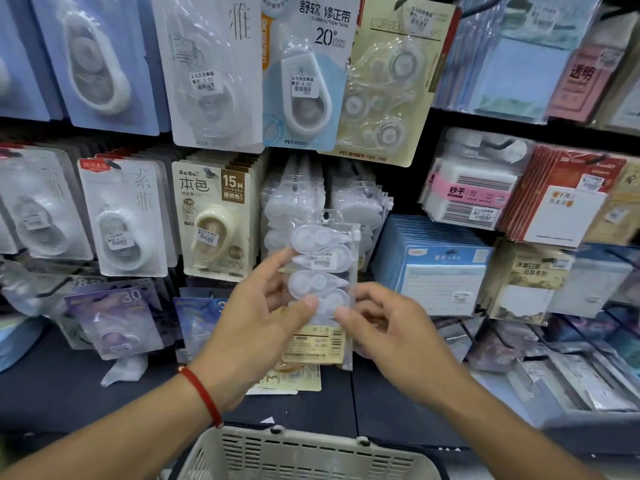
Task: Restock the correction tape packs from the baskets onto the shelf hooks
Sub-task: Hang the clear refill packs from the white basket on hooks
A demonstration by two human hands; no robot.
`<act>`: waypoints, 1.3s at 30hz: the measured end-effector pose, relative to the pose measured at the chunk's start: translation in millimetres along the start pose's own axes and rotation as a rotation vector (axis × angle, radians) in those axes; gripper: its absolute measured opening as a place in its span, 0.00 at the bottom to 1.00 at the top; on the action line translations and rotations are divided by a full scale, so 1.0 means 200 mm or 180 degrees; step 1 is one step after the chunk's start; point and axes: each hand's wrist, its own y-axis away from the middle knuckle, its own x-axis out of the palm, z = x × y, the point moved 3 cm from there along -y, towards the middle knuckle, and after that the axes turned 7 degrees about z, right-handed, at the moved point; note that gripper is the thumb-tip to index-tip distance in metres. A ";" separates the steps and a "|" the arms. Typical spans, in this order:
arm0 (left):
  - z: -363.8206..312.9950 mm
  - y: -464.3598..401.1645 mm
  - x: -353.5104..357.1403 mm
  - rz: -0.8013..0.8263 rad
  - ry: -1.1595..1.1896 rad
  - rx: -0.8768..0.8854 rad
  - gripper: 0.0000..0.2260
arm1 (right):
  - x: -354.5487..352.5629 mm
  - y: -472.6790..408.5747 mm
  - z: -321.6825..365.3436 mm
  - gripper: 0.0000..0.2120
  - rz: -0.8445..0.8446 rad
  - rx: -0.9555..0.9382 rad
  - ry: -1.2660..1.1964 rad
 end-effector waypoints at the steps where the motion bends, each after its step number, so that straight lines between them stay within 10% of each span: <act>1: -0.01 0.00 0.01 0.0028 -0.0027 0.0024 0.29 | 0.00 0.00 0.00 0.03 -0.0094 -0.0003 -0.0247; 8: -0.03 0.01 0.08 0.0464 -0.0144 0.0033 0.29 | -0.09 0.00 0.00 0.05 -0.0996 0.0087 -0.0979; 30: -0.06 0.01 0.08 0.0524 -0.0213 0.0250 0.29 | -0.12 0.01 0.03 0.06 -0.1152 -0.0067 -0.0971; 35: 0.00 -0.06 -0.01 0.0244 -0.2630 0.0859 0.30 | -0.14 -0.01 -0.05 0.24 -0.1567 -0.0421 0.2055; 39: 0.04 -0.14 -0.06 0.0216 -0.3946 0.1238 0.35 | -0.05 -0.20 -0.08 0.29 -0.0892 -0.1005 0.3101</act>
